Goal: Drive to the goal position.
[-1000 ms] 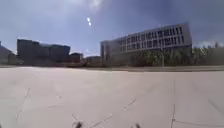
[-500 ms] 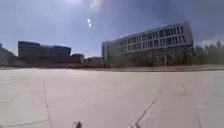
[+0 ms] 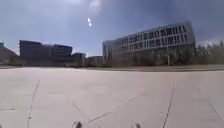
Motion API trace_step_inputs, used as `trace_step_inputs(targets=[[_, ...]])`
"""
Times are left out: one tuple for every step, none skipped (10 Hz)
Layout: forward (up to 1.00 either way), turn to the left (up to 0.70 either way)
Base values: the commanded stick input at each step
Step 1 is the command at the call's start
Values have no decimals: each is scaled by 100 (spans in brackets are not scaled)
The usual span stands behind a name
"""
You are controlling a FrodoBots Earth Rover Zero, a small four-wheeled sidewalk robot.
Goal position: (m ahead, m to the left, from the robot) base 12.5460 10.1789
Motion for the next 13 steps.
trace_step_inputs(targets=[[85, -12], [85, 4], [85, 4], [85, 4], [85, 4], [85, 4], [85, 4], [85, 4], [85, 4], [85, 4], [85, 4], [85, 4], [85, 4]])
